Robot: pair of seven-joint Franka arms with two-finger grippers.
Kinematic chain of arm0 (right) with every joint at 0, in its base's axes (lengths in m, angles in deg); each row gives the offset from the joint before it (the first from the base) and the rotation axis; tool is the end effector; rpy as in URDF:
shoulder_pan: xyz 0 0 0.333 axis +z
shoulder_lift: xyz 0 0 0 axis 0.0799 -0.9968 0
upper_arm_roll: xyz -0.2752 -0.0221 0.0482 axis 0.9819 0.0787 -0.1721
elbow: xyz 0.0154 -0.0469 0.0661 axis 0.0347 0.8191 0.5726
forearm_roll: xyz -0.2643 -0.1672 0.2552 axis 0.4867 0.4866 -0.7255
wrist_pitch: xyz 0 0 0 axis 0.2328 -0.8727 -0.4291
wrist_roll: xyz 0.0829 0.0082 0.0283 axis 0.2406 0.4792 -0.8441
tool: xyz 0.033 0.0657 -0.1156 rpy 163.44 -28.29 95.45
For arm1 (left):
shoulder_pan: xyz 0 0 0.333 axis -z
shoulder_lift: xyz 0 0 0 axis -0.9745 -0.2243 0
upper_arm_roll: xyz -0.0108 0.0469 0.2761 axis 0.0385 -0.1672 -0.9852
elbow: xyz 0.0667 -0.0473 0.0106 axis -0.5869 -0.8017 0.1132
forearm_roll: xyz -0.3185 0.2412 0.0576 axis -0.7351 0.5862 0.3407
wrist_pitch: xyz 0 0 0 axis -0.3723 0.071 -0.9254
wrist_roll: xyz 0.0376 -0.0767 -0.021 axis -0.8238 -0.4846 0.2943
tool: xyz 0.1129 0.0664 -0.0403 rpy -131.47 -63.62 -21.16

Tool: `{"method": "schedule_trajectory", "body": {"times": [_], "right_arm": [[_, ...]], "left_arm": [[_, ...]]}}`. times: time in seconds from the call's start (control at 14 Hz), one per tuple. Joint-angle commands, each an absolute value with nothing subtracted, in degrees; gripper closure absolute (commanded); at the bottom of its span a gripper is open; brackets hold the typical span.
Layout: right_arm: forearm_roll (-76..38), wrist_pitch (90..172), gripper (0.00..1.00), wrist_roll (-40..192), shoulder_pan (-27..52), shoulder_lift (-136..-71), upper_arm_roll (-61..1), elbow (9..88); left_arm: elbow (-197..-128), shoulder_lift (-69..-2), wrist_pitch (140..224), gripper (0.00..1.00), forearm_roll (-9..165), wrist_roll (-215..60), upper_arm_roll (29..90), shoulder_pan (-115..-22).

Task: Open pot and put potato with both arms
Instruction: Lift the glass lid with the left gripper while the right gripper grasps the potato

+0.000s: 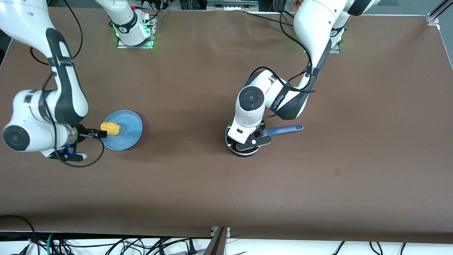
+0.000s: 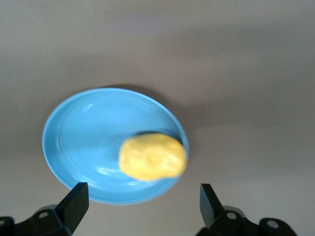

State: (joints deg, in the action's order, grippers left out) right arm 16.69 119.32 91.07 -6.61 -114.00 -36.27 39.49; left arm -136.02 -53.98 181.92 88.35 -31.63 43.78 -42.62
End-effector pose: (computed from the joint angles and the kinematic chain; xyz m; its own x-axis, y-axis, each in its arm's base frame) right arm 0.6357 -0.0130 0.2113 0.9195 -0.1984 -0.3392 -0.1976 -0.9796 0.0373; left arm 0.5873 -0.4314 0.2289 0.9636 0.2670 -0.0124 0.2669 -0.9637 -0.0065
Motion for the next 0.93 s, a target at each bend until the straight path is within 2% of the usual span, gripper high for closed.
{"method": "schedule_trajectory", "body": {"times": [0.0, 0.36, 0.64, 0.86], "right_arm": [[10.97, 122.74, 0.00, 98.80, -8.01, -113.92, -36.42, 42.94], [10.70, 125.31, 0.00, 99.43, -9.85, -113.84, -35.98, 47.25], [10.52, 127.58, 0.00, 99.26, -11.44, -114.63, -36.07, 48.83], [7.99, 129.26, 0.00, 98.38, -12.58, -114.63, -36.16, 51.57]], "left_arm": [[-136.58, -52.86, 181.51, 0.65, 89.46, -31.88, 43.80, -41.88], [-136.40, -47.24, 175.63, 0.64, 88.32, -42.49, 43.81, -46.88], [-140.60, -41.89, 173.43, 0.62, 87.88, -64.31, 43.72, -59.16], [-142.38, -40.91, 172.37, 0.59, 87.88, -87.44, 42.15, -69.27]]}}
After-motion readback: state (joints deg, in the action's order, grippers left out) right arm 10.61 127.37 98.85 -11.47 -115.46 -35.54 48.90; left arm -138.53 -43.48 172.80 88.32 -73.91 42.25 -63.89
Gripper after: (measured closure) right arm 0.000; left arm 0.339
